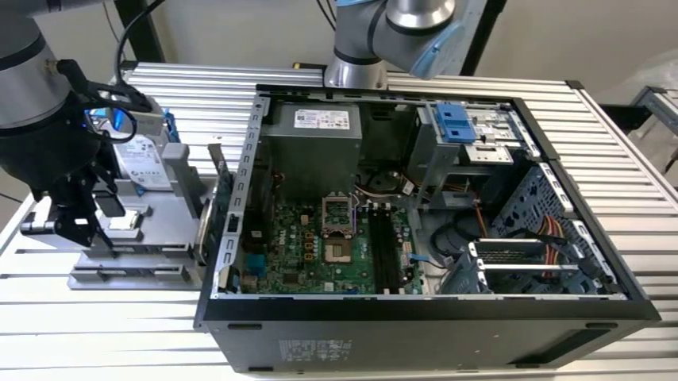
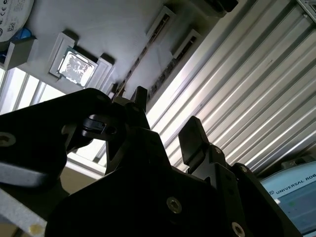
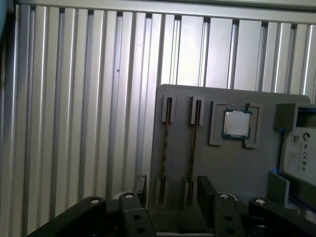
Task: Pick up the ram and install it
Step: 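Pick up the ram and move it above insertion slot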
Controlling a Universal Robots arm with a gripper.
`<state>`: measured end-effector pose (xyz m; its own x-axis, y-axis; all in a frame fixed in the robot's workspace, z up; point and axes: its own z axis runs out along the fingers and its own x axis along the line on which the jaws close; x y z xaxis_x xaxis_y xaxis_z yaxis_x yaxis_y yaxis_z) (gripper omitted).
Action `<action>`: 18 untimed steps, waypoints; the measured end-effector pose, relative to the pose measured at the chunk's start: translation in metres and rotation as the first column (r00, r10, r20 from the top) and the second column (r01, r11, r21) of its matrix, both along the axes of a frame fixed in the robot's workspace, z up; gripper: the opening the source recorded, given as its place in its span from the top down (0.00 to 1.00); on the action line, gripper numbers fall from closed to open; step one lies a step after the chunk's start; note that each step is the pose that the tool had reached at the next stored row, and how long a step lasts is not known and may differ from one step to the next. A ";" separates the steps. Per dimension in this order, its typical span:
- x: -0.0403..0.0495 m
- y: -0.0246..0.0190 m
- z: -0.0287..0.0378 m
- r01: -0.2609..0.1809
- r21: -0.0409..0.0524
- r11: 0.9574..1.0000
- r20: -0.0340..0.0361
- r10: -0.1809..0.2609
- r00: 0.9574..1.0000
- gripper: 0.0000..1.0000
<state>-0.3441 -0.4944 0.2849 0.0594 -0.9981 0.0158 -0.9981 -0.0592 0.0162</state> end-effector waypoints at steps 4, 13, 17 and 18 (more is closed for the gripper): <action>-0.0001 0.0000 -0.0030 0.000 0.000 1.000 0.000 0.000 1.000 0.00; -0.0012 0.0000 -0.0083 0.000 0.000 1.000 0.000 0.000 1.000 0.00; -0.0011 0.0000 -0.0110 0.000 0.000 1.000 0.000 0.000 1.000 0.00; -0.0012 0.0000 -0.0117 0.000 0.000 1.000 0.000 0.000 1.000 0.00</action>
<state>-0.3453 -0.4944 0.2732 0.0594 -0.9981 0.0160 -0.9981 -0.0591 0.0162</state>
